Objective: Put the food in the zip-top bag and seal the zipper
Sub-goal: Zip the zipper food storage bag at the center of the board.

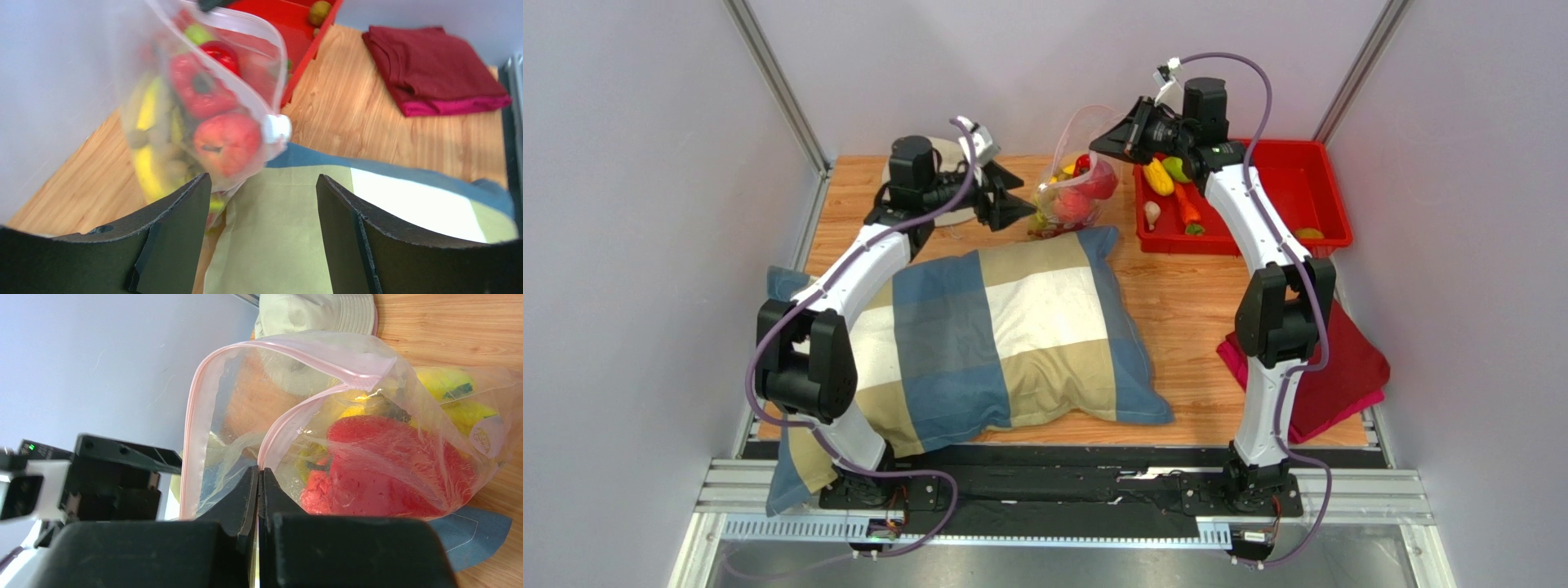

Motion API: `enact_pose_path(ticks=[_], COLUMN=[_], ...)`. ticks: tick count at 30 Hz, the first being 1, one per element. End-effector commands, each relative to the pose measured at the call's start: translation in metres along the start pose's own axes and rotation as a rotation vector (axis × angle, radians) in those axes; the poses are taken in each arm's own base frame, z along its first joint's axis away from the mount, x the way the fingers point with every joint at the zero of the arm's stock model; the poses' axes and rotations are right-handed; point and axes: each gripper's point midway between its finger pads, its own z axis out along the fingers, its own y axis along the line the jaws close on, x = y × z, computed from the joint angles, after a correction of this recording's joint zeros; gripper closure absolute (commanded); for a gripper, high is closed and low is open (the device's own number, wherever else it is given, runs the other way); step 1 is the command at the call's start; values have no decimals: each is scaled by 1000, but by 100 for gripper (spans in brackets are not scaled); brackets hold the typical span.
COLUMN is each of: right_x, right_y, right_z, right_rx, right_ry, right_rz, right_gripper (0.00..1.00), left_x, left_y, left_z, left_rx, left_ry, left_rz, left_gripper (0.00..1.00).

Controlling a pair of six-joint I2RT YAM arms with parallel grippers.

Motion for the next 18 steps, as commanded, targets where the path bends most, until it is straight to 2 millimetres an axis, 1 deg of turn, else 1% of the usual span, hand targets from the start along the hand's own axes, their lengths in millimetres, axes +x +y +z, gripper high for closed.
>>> enact_pose_path(ticks=[1, 2, 3, 4, 5, 6, 7, 8, 9, 10, 11, 12, 13, 15, 16, 18], right_x=[-24, -24, -24, -24, -24, -23, -23, -23, -21, -21, -21, -22, -21, -22, -23, -23], right_y=[42, 42, 41, 41, 41, 41, 41, 40, 41, 40, 40, 41, 40, 41, 42, 40], right_z=[-17, -17, -17, -17, -17, -16, -16, -16, -16, -16, -16, -17, -16, -16, -18, -19], right_rx=[-72, -73, -73, -72, -73, -73, -73, -70, -75, -73, -74, -76, -75, -79, -79, -75], right_ry=[-65, -66, -64, -66, -66, -63, -62, -61, -55, -53, -52, -54, -53, -53, -56, -59], right_rz=[-71, -73, -72, -74, -76, -78, -75, -71, -72, -70, -72, -72, -73, -81, -86, -96], right_gripper=[100, 100, 100, 100, 100, 100, 100, 100, 100, 100, 100, 100, 100, 100, 100, 100], left_x=[-14, -12, -7, -12, -13, -8, -18, -20, -16, -21, -22, -18, -21, -21, -20, -25], left_y=[-16, -16, -18, -14, -12, -6, 1, 5, 12, 17, 19, 22, 23, 23, 24, 21], left_z=[20, 24, 33, 37, 41, 47, 50, 52, 56, 58, 59, 62, 63, 64, 63, 59], left_rx=[54, 47, 52, 32, 23, 10, -23, -37, -52, -69, -72, -74, -75, -75, -76, -74], left_ry=[-100, -104, -107, -130, -137, -135, -163, -172, -166, -178, -181, -177, -185, -185, -182, -184], left_rz=[339, 359, 362, 386, 391, 384, 401, 377, 366, 372, 369, 361, 363, 354, 351, 353], left_gripper=[28, 28, 28, 29, 30, 31, 34, 36, 38, 45, 49, 52, 58, 65, 74, 85])
